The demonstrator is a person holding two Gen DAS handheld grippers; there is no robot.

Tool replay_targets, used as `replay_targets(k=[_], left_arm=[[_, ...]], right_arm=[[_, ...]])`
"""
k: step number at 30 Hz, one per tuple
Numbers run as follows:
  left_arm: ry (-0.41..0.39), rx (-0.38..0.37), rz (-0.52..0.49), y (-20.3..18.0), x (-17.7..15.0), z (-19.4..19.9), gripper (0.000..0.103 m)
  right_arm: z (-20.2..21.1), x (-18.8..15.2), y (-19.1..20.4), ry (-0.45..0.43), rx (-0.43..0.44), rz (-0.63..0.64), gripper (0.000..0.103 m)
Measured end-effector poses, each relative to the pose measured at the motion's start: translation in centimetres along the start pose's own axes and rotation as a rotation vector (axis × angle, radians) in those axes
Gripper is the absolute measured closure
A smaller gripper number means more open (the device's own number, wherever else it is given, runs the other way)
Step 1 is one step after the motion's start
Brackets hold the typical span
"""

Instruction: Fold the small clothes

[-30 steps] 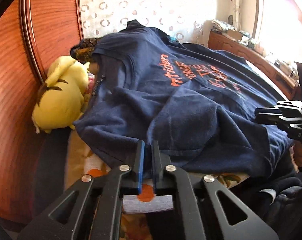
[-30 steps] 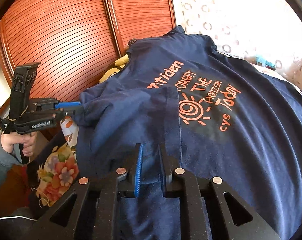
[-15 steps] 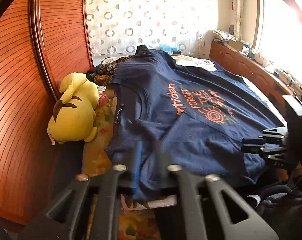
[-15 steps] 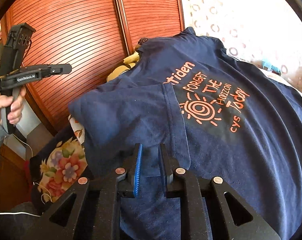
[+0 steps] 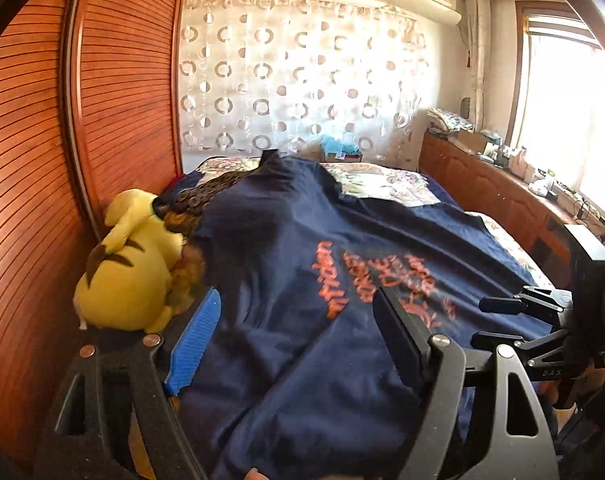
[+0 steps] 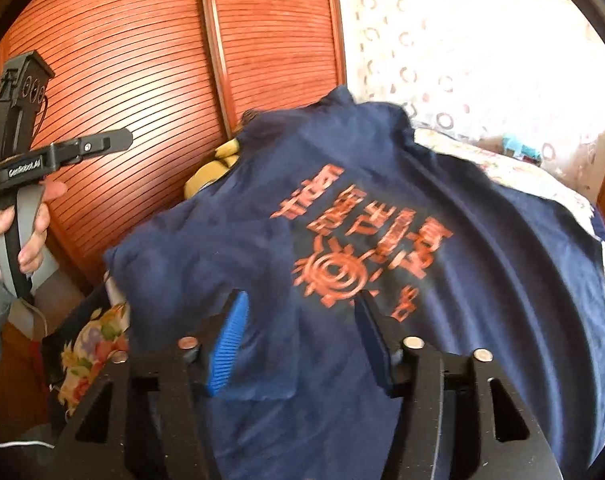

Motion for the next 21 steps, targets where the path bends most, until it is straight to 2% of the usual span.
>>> replay_targets(k=[4,10,13,21], left_arm=[[0.016,-0.033,-0.001,-0.7,2.0,-2.6,0.024],[0.005,-0.032,-0.014,-0.7,5.3,-6.4,0.024],[0.005,0.016,-0.022,-0.4,7.0,-8.6,0.024],[0.000,0.065,-0.060,0.2,10.5,-13.8,0.024]], right_arm=[[-0.4,1.8,-1.9,-0.013,-0.046,0.006,0.039],[-1.6,4.6,-4.6,-0.029,-0.083,0.001,0.039],[-3.0,5.8,-5.7,-0.041,-0.117,-0.005,0.039],[-7.2,8.9,-8.2,-0.041,-0.127,-0.028,0.039]])
Point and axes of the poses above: each gripper's, at about its wrist camera, not at the fingertips, and z roughly against the way its jaws point, y to its left, x to its top, the point moved 2 cm from there along -z, roughly the way its jaws point, and after that the axes turned 4 degrees about -x, right-handed, at the moved point
